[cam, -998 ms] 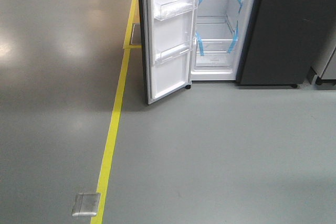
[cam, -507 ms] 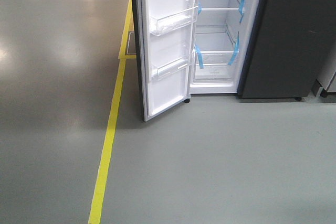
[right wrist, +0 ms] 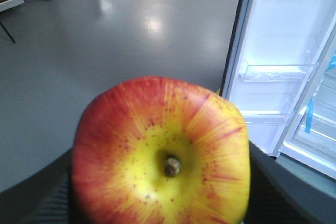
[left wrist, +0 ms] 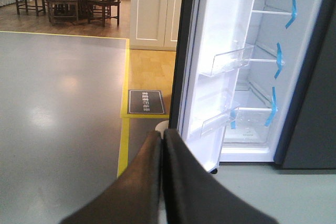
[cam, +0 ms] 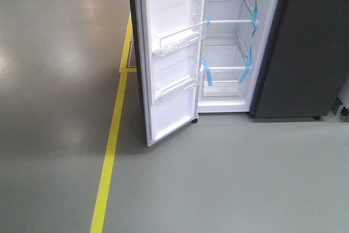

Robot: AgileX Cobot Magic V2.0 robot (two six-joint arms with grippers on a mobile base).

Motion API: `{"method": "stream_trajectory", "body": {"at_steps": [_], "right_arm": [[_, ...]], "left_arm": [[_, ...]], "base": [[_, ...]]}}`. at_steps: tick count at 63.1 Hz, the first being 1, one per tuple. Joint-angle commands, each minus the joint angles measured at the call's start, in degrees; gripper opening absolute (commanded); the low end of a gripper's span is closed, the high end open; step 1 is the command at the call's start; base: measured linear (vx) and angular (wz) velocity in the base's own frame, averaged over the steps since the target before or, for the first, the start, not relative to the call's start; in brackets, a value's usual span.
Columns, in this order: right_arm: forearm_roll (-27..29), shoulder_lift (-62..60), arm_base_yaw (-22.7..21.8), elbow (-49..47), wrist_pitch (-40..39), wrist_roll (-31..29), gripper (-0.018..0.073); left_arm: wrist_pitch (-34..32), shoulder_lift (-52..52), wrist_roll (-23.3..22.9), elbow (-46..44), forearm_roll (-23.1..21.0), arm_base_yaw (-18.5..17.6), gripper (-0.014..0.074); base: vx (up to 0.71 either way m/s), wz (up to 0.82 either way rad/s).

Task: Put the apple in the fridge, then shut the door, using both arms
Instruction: 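Drive up to the open fridge door holding the apple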

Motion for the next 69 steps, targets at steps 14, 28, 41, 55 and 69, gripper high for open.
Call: {"method": "stream_trajectory", "body": {"at_steps": [14,28,41,55,69], "right_arm": [[1.95,-0.09,-0.01,-1.07,-1.0,-0.05,-0.0003],[1.95,-0.09,-0.01,-1.07,-1.0,-0.05,-0.0003],[1.95,-0.09,-0.01,-1.07,-1.0,-0.05,-0.0003],[1.95,-0.09,-0.01,-1.07,-1.0,-0.05,-0.0003],[1.95,-0.09,-0.01,-1.07,-1.0,-0.05,-0.0003]], "left_arm": [[-4.11,-0.88,-0.46,1.17,-0.55,-0.24,-0.0006],[-4.11,-0.88,-0.46,1.17,-0.55,-0.24,-0.0006],[-4.11,-0.88,-0.46,1.17,-0.55,-0.24,-0.0006],[-4.11,-0.88,-0.46,1.17,-0.55,-0.24,-0.0006],[-4.11,-0.88,-0.46,1.17,-0.55,-0.24,-0.0006]], "base": [[0.27,-0.01],[0.26,0.01],[0.25,0.04],[0.25,0.04],[0.24,0.02]]}}
